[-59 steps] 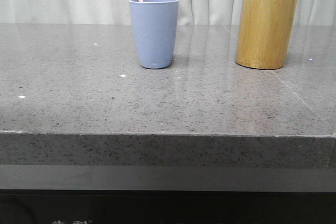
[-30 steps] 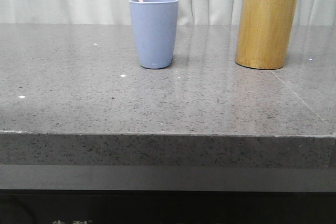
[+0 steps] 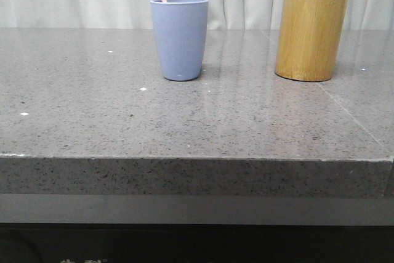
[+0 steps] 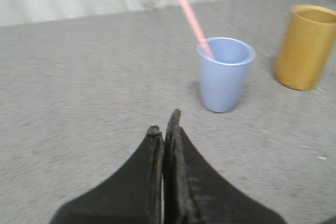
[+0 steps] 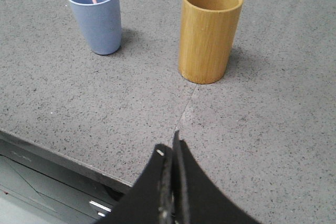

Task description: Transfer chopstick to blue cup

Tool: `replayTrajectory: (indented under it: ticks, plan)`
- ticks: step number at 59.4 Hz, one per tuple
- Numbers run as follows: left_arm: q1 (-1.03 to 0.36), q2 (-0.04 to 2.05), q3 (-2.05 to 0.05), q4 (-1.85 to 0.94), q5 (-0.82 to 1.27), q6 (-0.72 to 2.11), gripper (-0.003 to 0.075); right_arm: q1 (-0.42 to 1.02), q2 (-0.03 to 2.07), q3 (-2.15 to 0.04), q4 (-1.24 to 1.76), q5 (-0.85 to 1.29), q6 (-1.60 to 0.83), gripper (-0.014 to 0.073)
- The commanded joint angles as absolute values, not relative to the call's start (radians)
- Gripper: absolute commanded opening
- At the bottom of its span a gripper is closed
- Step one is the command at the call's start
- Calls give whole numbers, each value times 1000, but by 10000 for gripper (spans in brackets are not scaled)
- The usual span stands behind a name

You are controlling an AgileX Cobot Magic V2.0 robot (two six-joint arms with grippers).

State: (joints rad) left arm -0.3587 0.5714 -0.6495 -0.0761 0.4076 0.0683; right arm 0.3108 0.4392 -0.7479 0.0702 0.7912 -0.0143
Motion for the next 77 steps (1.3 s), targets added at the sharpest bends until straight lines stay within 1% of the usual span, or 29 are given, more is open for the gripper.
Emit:
replayTrajectory:
  ticks: [1, 17, 30, 32, 34, 40, 77]
  plan:
    - [-290, 464, -553, -76, 237, 70, -19, 305, 444, -770, 62, 720, -17, -69]
    - [-137, 120, -164, -78, 8, 70, -19, 305, 444, -770, 62, 720, -17, -69]
    - [-102, -4, 5, -99, -119, 70, -19, 305, 444, -770, 62, 720, -17, -69]
    - [-96, -17, 12, -112, -122, 70, -19, 305, 444, -770, 62, 720, -17, -69]
    - [-87, -36, 8, -120, -83, 70, -19, 305, 444, -770, 62, 720, -17, -69]
    - [-68, -31, 10, -123, -90, 70, -19, 305, 446, -770, 62, 721, -17, -69]
    - [-68, -31, 10, -124, -79, 70, -19, 305, 446, -770, 62, 721, -17, -69]
